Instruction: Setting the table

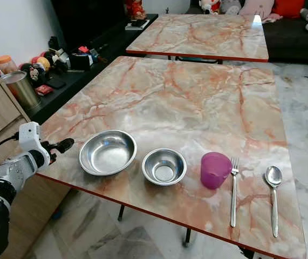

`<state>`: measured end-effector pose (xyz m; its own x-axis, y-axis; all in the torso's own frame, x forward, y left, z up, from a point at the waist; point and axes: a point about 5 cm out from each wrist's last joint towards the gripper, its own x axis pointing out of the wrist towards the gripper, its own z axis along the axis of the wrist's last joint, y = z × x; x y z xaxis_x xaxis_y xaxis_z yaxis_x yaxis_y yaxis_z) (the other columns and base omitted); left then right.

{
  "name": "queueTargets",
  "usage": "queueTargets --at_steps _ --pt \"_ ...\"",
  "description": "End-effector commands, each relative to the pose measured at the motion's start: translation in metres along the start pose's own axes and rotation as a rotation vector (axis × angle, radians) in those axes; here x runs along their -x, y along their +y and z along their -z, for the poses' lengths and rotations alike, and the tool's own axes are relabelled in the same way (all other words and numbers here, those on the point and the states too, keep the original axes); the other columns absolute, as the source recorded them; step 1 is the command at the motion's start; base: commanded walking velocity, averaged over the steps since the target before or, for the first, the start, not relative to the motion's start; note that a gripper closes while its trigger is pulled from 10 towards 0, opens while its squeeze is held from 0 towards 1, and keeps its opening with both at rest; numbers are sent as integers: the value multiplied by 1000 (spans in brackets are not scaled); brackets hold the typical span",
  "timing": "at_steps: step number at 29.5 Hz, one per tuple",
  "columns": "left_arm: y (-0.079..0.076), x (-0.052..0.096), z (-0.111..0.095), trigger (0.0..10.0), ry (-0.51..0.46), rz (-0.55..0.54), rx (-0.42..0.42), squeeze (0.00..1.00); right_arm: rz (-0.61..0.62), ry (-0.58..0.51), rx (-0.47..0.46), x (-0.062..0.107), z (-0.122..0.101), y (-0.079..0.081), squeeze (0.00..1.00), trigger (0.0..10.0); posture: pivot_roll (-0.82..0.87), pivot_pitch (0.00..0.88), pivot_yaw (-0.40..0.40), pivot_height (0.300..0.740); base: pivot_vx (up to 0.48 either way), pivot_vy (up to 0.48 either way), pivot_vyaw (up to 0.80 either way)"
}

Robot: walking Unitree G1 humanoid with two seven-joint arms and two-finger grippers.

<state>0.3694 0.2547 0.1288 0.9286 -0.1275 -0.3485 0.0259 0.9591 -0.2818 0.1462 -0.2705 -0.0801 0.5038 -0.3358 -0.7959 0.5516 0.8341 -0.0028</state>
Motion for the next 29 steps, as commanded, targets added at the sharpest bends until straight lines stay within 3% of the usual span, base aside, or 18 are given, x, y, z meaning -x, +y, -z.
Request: queueTargets --at_steps 1,29 --pt "11 5 7 10000 57 -4 -11 0 5 19 -7 1 4 -1 0 10000 12 42 79 740 0 0 0" --pt "3 7 12 10000 108 114 -66 0 5 21 -4 0 4 -1 0 10000 16 52 78 740 0 0 0"
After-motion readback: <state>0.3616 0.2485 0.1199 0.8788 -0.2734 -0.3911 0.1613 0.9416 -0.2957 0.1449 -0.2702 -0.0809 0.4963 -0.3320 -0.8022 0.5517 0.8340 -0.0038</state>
